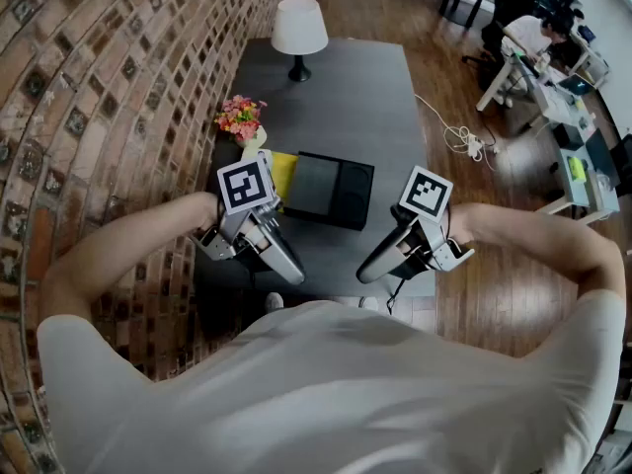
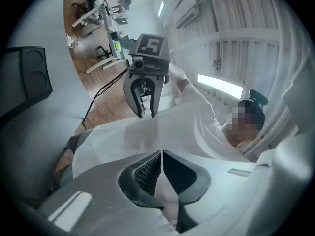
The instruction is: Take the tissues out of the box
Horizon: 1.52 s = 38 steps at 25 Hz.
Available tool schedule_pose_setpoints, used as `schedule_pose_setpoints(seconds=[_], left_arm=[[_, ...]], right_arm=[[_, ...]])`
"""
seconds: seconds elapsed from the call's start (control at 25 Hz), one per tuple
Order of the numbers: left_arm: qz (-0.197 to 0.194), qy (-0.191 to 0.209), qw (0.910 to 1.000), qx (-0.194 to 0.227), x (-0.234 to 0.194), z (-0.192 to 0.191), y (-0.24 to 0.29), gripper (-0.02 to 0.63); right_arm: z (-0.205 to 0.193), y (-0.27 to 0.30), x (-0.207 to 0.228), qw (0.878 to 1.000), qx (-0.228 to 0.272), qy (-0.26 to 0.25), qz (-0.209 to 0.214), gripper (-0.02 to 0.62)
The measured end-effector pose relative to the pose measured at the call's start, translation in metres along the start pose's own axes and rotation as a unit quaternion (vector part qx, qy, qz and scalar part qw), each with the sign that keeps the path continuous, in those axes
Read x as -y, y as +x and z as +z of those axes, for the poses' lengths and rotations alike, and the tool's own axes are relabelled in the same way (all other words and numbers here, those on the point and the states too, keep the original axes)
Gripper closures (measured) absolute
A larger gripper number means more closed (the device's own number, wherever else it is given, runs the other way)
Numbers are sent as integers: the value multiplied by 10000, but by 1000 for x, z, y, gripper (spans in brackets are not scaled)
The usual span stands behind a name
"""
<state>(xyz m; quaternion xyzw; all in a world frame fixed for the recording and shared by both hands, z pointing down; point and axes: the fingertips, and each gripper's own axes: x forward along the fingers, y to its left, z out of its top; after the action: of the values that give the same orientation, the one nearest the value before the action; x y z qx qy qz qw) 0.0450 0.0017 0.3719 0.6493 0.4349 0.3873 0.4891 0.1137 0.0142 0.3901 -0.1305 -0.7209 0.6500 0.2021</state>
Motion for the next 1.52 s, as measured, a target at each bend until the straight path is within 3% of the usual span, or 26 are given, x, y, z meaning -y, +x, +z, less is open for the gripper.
schedule_pose_setpoints(seconds=[0.44, 0.76, 1.0, 1.24, 1.52], left_arm=[[273, 20, 9980, 576, -6, -25, -9, 591], [488, 64, 9924, 1132, -5, -34, -15, 591], [734, 79, 9864, 1470, -9, -44, -21, 591], [982, 116, 9754, 1972, -8, -45, -40, 591], [1252, 319, 9662, 2232, -8, -41, -57, 591]], right_arm=[[29, 7, 6, 9998, -180, -46, -50, 505], [97, 1, 0, 9950, 982, -126, 158, 508], [130, -9, 16, 9826, 1541, -911, -502, 508], [156, -22, 23, 9727, 1938, -1076, -685, 508], [168, -41, 30, 9597, 2262, -1347, -980, 508]])
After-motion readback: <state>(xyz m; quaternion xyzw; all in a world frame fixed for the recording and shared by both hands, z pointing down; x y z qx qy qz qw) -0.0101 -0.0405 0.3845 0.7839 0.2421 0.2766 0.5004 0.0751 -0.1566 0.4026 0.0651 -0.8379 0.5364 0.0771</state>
